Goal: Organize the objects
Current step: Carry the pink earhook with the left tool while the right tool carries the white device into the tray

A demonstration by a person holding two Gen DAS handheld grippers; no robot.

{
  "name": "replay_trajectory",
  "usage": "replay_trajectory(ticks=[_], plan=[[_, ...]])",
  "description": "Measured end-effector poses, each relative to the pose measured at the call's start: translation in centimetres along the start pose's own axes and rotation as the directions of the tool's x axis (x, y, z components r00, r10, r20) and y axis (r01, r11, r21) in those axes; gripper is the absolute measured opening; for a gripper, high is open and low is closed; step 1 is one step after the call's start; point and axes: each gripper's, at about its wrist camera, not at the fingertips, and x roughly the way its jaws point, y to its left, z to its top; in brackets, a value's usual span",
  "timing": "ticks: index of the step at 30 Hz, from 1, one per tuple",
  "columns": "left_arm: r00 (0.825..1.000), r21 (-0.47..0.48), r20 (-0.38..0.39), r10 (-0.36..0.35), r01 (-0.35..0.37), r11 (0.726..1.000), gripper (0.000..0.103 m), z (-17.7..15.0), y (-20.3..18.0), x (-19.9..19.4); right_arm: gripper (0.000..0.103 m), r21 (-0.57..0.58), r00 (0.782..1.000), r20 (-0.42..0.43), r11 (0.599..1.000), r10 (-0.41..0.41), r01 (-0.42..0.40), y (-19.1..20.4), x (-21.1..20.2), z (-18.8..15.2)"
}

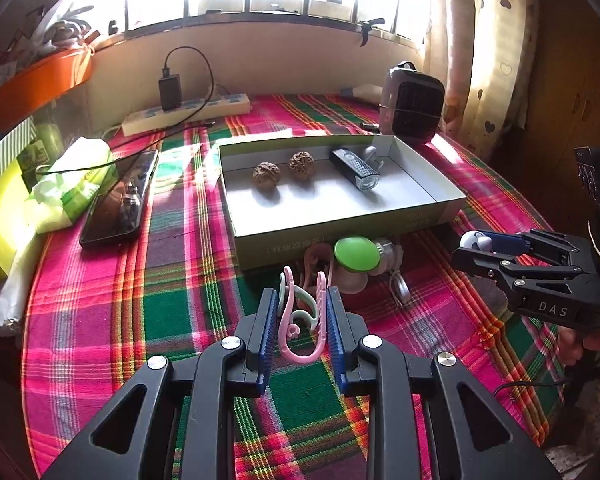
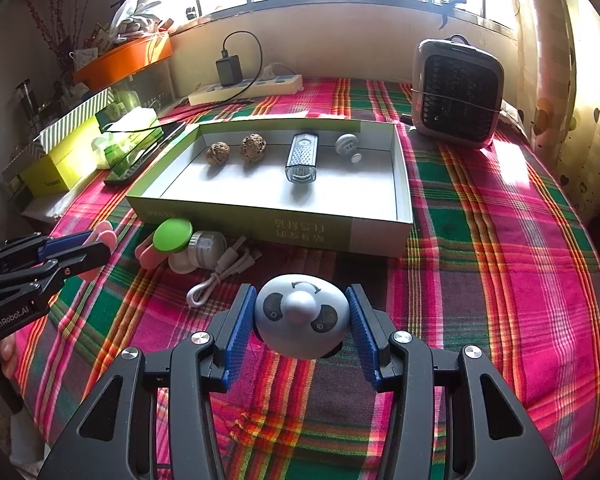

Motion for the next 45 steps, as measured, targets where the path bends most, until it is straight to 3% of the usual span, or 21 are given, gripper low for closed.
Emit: replay_trajectory(ticks=[21,45], plan=[[1.000,0.016,0.018,-0.020,0.020,1.000,0.022,4.4,-0.1,2.2,0.048,-0.019,0.998,0.049,0.999,-0.035,0.036,-1.3,0.9,4.8],[0.999,-0.001,-0.022,-0.029,0.029,1.000,0.022,8.6,1.0,7.7,0.048,-0.044,0.994,-0.016,0.993,-0.107,0.106,-3.9,7.4,10.1]])
